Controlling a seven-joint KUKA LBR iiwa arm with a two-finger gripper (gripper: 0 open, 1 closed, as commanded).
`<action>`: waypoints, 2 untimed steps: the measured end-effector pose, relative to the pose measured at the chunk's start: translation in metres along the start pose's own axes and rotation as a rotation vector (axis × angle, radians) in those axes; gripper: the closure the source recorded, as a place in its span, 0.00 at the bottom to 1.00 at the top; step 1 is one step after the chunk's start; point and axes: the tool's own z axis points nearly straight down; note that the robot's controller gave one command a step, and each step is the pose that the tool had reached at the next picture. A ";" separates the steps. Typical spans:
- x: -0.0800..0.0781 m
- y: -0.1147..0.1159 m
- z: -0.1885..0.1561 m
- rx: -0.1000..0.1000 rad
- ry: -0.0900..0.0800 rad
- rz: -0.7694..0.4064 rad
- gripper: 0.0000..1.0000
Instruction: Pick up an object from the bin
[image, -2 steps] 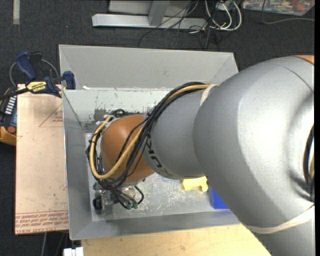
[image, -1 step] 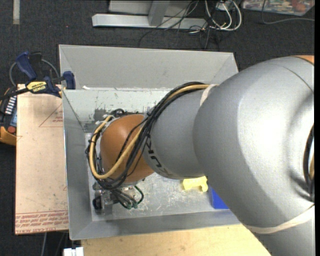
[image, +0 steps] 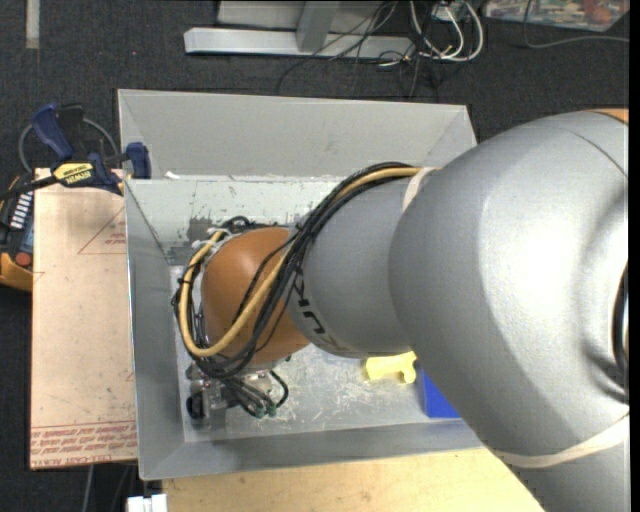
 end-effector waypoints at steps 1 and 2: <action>0.000 0.000 -0.006 0.000 0.001 0.003 1.00; 0.001 0.000 -0.018 0.001 0.005 0.003 1.00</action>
Offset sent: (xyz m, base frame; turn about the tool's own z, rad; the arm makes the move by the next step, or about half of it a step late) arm 0.0001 -0.0001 0.0544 0.0000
